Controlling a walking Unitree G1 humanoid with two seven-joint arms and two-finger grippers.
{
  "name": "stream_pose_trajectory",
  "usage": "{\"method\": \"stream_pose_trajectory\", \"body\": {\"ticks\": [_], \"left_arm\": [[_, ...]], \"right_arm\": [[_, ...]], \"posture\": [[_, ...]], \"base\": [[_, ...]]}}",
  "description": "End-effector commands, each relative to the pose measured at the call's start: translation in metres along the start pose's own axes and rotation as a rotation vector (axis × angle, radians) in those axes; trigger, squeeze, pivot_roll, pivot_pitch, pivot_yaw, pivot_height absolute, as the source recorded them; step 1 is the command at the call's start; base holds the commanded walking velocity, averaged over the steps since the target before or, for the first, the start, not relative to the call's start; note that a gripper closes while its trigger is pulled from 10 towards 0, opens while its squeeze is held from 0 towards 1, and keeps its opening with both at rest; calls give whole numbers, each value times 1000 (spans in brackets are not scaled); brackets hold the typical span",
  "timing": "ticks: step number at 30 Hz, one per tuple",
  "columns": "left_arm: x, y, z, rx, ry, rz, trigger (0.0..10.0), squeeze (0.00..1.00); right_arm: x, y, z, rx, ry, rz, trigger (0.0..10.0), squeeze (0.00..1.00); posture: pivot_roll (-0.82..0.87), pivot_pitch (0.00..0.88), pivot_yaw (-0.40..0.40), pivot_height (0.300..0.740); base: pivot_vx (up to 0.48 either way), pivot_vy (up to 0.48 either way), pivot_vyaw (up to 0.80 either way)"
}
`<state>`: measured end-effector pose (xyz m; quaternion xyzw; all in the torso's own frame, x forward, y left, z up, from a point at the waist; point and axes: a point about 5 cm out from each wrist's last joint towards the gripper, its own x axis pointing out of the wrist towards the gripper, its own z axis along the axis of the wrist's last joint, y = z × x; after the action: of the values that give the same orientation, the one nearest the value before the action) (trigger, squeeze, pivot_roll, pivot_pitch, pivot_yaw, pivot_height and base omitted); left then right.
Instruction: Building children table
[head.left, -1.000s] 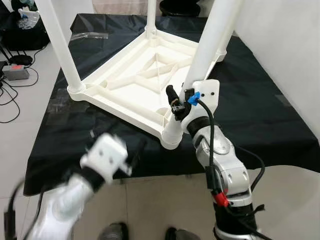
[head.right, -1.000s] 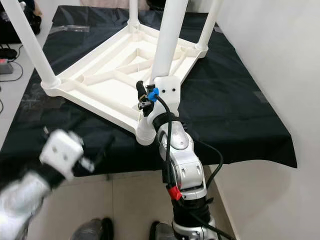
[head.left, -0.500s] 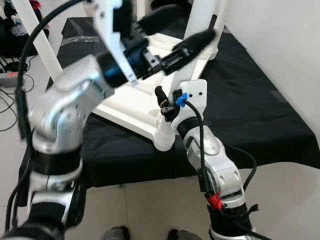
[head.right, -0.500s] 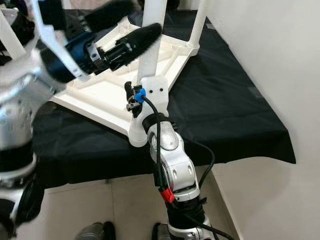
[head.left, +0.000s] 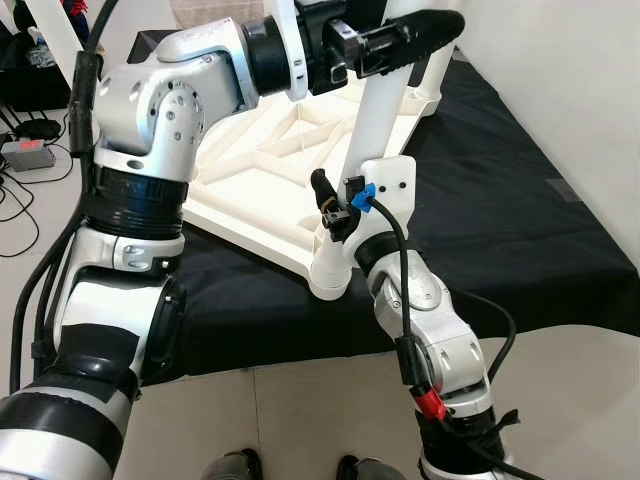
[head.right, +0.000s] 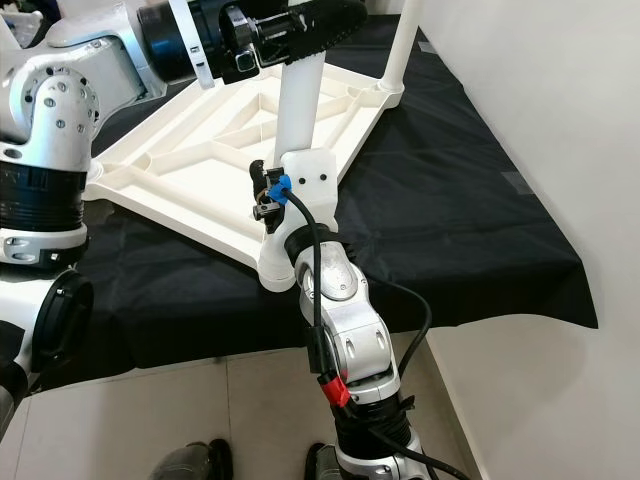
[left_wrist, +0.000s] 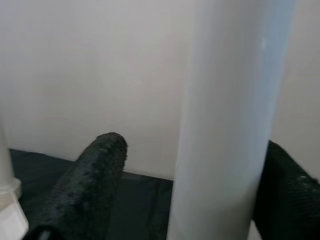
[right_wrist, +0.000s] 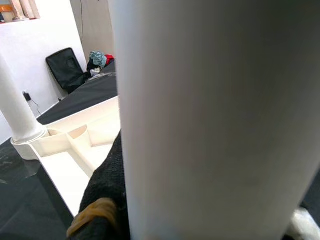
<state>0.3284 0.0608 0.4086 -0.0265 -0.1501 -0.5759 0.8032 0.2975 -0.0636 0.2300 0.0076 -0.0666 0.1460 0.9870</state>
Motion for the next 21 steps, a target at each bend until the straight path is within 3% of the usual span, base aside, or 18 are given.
{"method": "stream_pose_trajectory", "body": {"ticks": [1, 14, 15, 17, 19, 20, 21], "left_arm": [[1, -1, 2, -10, 10, -17, 0, 0], [5, -1, -6, 38, 127, -72, 0, 0], [6, -1, -6, 42, 132, -75, 0, 0], [5, -2, -6, 45, 136, -79, 0, 0], [5, -2, -6, 45, 136, -79, 0, 0], [5, -2, -6, 50, 142, -86, 0, 0], [5, -2, -6, 50, 142, -86, 0, 0]], "right_arm": [[-3, -16, -37, -46, 183, -92, 10000, 0], [-3, -19, -32, -42, 168, -64, 10000, 0], [-2, -21, -30, -39, 155, -48, 10000, 1000], [5, -33, -14, -21, 65, 40, 10000, 1000], [5, -33, -14, -21, 65, 40, 10000, 1000], [9, -47, 5, 16, -27, 218, 10000, 1000], [9, -47, 5, 16, -27, 218, 10000, 1000]], "posture": [[-14, 182, -51, 740], [-20, 190, -44, 740], [-20, 190, -45, 740], [-20, 193, -45, 740], [-20, 193, -45, 740], [-20, 196, -45, 740], [-20, 196, -45, 740]], "base": [[0, 0, 0], [0, 0, 0], [0, 0, 0], [0, 0, 0], [0, 0, 0], [0, 0, 0], [0, 0, 0]]}}
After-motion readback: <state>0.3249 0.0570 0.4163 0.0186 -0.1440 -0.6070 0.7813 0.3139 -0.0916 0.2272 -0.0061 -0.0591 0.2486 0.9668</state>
